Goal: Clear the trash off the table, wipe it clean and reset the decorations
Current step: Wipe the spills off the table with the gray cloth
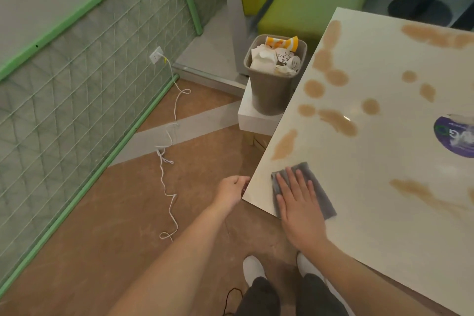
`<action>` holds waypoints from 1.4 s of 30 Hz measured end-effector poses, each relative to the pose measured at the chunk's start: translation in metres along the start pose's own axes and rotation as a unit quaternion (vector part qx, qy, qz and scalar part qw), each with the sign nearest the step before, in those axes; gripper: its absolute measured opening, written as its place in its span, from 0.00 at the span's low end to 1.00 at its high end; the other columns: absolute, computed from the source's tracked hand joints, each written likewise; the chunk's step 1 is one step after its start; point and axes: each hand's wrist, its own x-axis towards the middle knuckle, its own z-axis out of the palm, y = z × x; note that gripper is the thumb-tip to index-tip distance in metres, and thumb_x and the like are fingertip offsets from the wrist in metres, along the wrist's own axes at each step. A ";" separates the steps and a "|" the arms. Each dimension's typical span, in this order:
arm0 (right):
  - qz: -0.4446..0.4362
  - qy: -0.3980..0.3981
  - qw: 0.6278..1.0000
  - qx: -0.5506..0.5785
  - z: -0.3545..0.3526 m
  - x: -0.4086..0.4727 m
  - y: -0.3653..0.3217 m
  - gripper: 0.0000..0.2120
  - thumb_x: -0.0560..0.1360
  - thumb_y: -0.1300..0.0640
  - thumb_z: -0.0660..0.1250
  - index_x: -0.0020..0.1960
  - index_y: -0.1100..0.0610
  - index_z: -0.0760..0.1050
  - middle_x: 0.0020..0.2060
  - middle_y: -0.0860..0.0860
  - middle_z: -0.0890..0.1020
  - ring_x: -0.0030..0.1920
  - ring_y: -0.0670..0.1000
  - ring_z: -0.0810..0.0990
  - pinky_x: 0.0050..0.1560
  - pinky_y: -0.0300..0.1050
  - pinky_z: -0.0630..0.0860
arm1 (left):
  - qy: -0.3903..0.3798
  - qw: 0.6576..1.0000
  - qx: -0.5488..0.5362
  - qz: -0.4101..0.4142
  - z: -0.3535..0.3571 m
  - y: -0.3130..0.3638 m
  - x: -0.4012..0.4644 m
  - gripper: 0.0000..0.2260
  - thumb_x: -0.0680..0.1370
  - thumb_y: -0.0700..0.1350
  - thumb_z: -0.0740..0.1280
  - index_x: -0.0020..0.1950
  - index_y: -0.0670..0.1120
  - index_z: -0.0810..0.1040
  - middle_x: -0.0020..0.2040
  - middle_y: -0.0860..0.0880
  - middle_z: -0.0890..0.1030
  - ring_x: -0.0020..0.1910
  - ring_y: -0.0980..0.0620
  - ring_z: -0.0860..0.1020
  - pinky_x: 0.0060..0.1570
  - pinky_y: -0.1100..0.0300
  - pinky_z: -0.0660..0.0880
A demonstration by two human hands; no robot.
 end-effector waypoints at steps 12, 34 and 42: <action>0.091 0.008 0.995 0.031 -0.010 0.067 0.024 0.29 0.80 0.44 0.34 0.80 0.47 0.50 0.79 0.47 0.50 0.79 0.49 0.41 0.76 0.46 0.36 | 0.007 0.984 0.174 0.047 0.010 0.043 0.036 0.08 0.76 0.48 0.65 0.39 0.53 0.83 0.40 0.56 0.84 0.41 0.49 0.82 0.46 0.51 0.81; 0.089 0.011 0.996 0.020 -0.006 0.070 -0.005 0.27 0.82 0.46 0.40 0.79 0.49 0.55 0.79 0.50 0.55 0.79 0.53 0.47 0.76 0.52 0.41 | -0.023 0.885 0.464 -0.004 0.028 0.098 0.065 0.15 0.72 0.39 0.64 0.55 0.51 0.81 0.51 0.48 0.83 0.49 0.47 0.83 0.52 0.53 0.80; 0.094 -0.017 0.994 0.045 -0.029 0.117 0.052 0.25 0.83 0.47 0.40 0.80 0.45 0.47 0.80 0.46 0.46 0.78 0.49 0.39 0.77 0.50 0.35 | -0.051 0.860 0.508 -0.025 0.031 0.110 0.067 0.12 0.72 0.39 0.64 0.52 0.50 0.81 0.44 0.51 0.84 0.44 0.50 0.83 0.50 0.56 0.79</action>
